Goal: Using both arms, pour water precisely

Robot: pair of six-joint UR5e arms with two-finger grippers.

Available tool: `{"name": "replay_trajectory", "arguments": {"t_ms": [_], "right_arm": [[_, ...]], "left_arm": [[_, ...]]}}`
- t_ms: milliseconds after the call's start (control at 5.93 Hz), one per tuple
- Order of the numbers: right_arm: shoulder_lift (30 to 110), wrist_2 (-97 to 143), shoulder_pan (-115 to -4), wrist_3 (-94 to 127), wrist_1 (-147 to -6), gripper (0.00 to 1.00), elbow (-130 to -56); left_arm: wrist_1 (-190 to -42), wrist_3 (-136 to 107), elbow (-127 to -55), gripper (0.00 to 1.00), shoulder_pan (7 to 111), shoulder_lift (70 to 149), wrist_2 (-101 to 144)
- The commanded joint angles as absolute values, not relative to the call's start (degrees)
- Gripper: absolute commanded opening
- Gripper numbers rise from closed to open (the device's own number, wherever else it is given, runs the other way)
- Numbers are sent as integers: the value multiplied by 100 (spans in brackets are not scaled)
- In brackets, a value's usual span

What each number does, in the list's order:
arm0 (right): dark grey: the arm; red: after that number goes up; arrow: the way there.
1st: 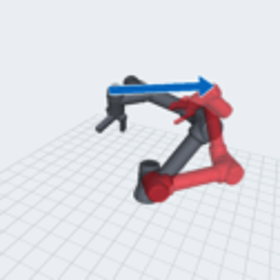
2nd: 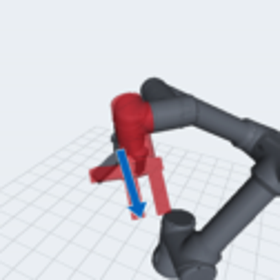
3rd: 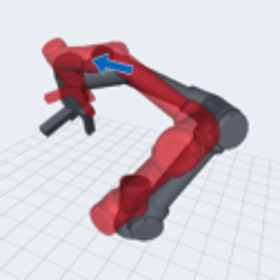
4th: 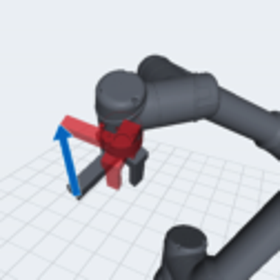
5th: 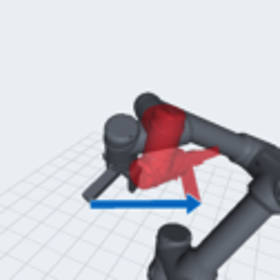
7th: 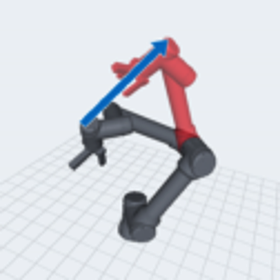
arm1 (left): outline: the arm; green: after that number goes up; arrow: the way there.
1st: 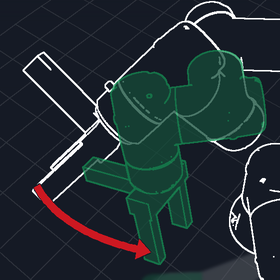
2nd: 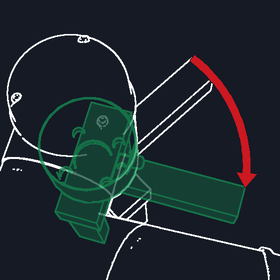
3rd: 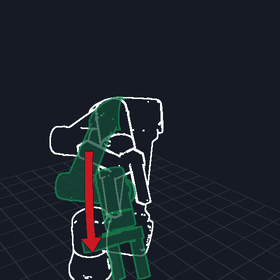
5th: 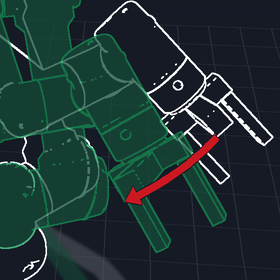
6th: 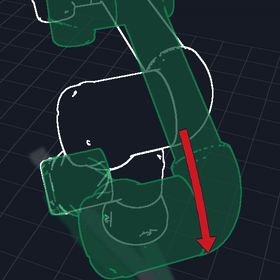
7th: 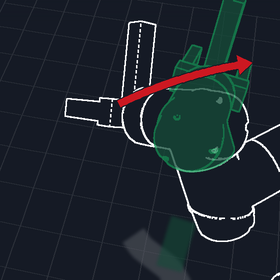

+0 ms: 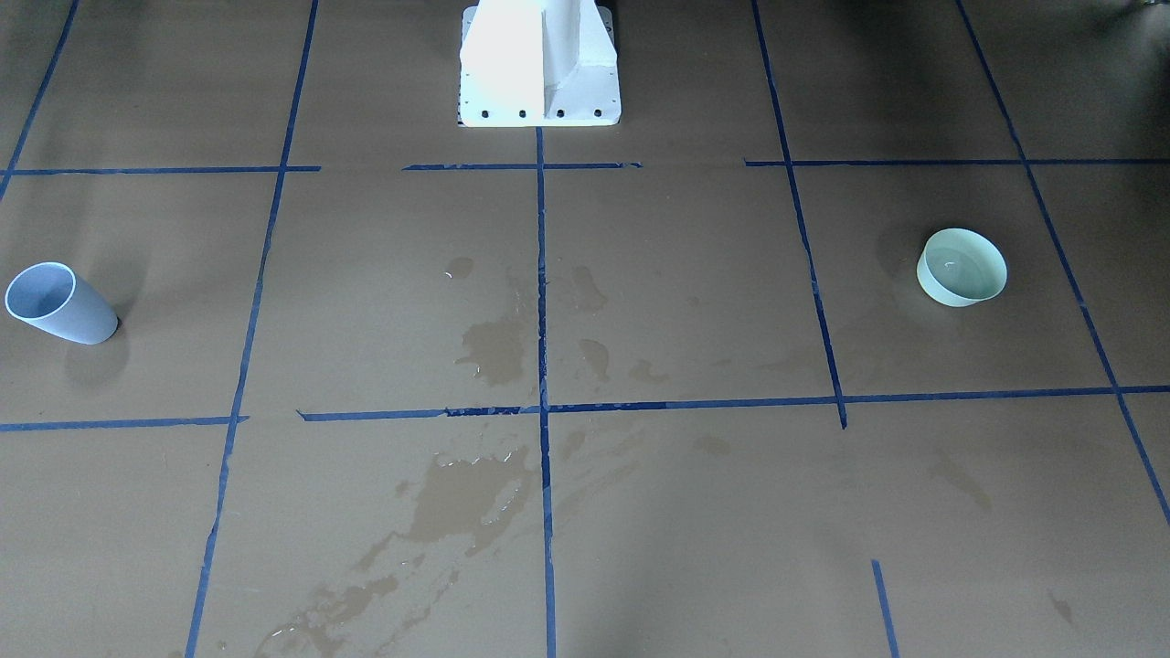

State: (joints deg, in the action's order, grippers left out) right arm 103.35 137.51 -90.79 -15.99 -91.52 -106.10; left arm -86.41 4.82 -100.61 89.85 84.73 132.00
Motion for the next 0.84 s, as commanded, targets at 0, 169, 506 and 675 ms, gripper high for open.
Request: {"name": "replay_trajectory", "arguments": {"t_ms": [0, 169, 506, 675], "right_arm": [[10327, 13737, -9079, -1582, -9149, 100, -10573], [10292, 13711, -9070, -1591, -9184, 100, -10573], [10283, 13448, -8930, -1573, -9237, 100, -10582], [10309, 13465, -8921, -1565, -9220, 100, -10478]], "left_arm": [[-8367, 896, -10107, 100, 9079, 8281, 13096], [-8350, 896, -10177, 100, 9079, 8114, 13131], [-8437, 870, -10117, 100, 9070, 7919, 13692], [-8411, 844, -10221, 100, 9079, 7919, 13711]]}}
